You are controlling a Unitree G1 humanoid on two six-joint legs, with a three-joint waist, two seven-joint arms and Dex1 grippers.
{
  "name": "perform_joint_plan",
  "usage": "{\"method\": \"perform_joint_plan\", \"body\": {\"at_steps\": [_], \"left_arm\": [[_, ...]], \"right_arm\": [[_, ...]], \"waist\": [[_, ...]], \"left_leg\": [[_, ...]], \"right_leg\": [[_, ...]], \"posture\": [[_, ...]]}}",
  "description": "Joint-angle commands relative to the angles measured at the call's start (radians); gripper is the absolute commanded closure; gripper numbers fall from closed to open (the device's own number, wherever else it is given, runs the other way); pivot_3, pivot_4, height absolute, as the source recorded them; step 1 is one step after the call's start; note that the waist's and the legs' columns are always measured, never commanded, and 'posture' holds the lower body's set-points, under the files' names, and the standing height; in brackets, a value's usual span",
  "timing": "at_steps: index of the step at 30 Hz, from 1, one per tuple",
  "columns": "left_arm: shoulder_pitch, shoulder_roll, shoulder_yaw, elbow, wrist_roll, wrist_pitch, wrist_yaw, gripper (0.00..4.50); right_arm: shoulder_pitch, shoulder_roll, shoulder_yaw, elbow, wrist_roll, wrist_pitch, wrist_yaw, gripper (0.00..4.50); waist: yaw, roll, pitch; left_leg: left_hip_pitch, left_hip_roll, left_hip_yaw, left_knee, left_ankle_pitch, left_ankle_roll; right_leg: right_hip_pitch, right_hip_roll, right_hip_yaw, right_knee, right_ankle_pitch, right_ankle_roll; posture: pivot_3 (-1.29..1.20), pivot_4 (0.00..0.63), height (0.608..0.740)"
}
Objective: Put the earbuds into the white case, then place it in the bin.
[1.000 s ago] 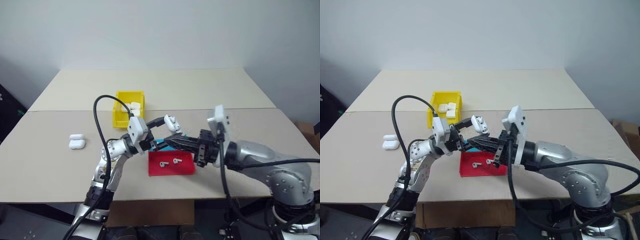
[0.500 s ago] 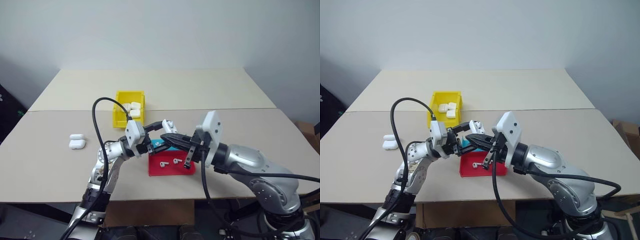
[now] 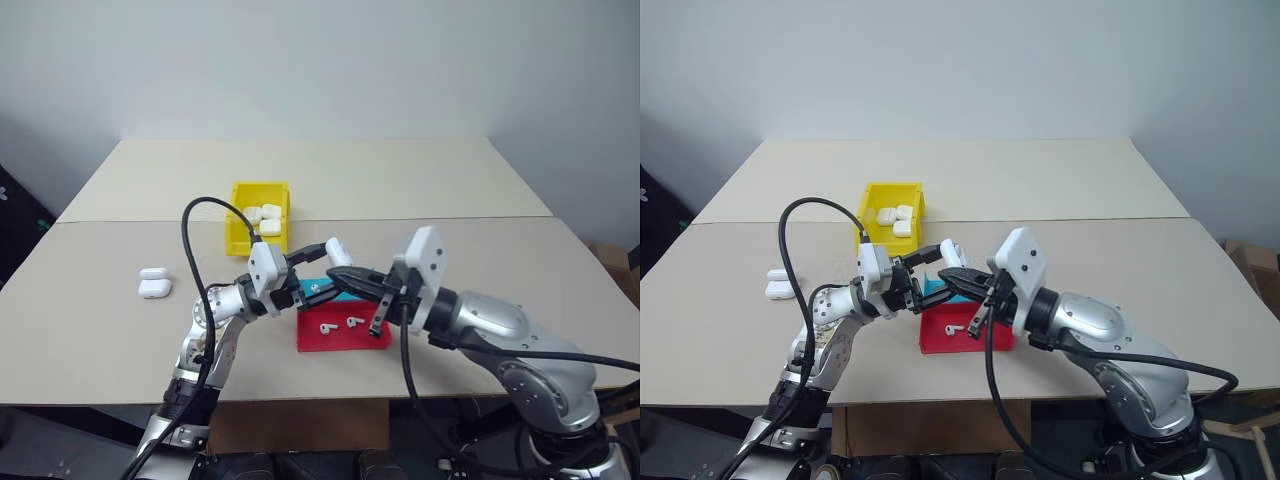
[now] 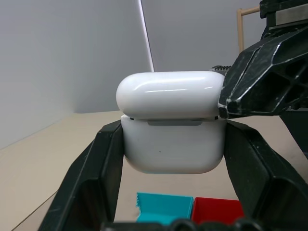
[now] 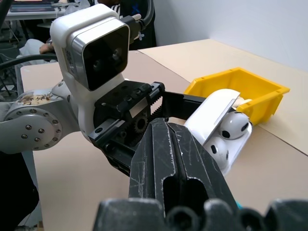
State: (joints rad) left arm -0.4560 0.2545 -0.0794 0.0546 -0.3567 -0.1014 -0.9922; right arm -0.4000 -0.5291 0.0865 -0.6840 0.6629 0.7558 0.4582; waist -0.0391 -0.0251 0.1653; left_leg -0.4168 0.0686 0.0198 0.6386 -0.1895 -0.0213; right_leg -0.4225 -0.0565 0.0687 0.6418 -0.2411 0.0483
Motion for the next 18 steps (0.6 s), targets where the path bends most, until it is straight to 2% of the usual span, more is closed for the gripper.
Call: {"method": "perform_joint_plan", "body": {"at_steps": [1, 14, 18], "left_arm": [[0.005, 0.005, 0.006, -0.045, -0.022, -0.023, -0.005, 1.71], [0.021, 0.010, 0.017, -0.049, -0.022, -0.036, 0.004, 1.71], [0.023, 0.013, 0.038, -0.065, -0.020, -0.035, 0.038, 1.71]], "right_arm": [[-0.001, -0.010, -0.054, -0.021, 0.002, -0.019, 0.001, 4.47], [0.000, -0.031, -0.111, -0.033, 0.044, 0.001, 0.020, 4.47], [-0.007, -0.038, -0.175, -0.039, 0.100, -0.008, 0.031, 4.47]], "waist": [[0.000, 0.000, 0.000], [0.000, 0.000, 0.000], [0.001, 0.000, 0.000]], "left_leg": [[0.000, 0.000, 0.000, 0.000, 0.000, 0.000], [0.000, 0.000, 0.000, 0.000, 0.000, 0.000], [0.000, 0.000, 0.000, 0.000, 0.000, 0.000]], "right_leg": [[0.000, 0.000, 0.000, 0.000, 0.000, 0.000], [0.000, 0.000, 0.000, 0.000, 0.000, 0.000], [0.000, 0.000, 0.000, 0.000, 0.000, 0.000]], "posture": [[0.00, 0.150, 0.740], [0.00, 0.150, 0.740], [0.00, 0.150, 0.740]]}}
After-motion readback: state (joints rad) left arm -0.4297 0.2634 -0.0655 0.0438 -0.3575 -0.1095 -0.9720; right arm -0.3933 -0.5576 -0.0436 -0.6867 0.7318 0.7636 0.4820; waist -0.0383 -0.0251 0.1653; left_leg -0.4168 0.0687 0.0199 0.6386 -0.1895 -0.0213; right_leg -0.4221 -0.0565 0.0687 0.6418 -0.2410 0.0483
